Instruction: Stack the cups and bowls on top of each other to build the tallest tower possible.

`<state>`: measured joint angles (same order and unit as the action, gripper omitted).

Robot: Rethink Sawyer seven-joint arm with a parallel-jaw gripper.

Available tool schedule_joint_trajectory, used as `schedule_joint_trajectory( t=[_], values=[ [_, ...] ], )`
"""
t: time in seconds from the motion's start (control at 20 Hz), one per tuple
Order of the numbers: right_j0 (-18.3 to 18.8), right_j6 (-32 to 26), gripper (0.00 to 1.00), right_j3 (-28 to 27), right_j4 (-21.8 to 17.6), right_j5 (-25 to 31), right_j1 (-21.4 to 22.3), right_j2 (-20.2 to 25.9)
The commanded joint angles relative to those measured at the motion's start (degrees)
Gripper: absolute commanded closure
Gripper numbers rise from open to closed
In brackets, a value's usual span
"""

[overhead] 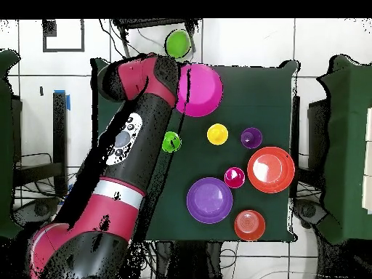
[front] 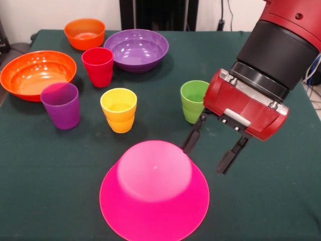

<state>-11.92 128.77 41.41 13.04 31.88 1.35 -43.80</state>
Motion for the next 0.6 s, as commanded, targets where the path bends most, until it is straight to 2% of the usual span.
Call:
schedule_joint_trajectory(
  t=[0.05,0.35,0.45,0.6],
  values=[
    [-0.33,9.43,0.00,2.32,0.00,1.66,-1.36,3.37],
    [-0.59,9.27,0.00,4.05,-0.04,0.01,-0.33,4.47],
    [-0.40,7.47,0.00,6.60,-0.33,-1.48,1.38,6.80],
    [0.81,2.72,0.00,13.62,-0.93,-4.34,5.90,12.72]
  ],
)
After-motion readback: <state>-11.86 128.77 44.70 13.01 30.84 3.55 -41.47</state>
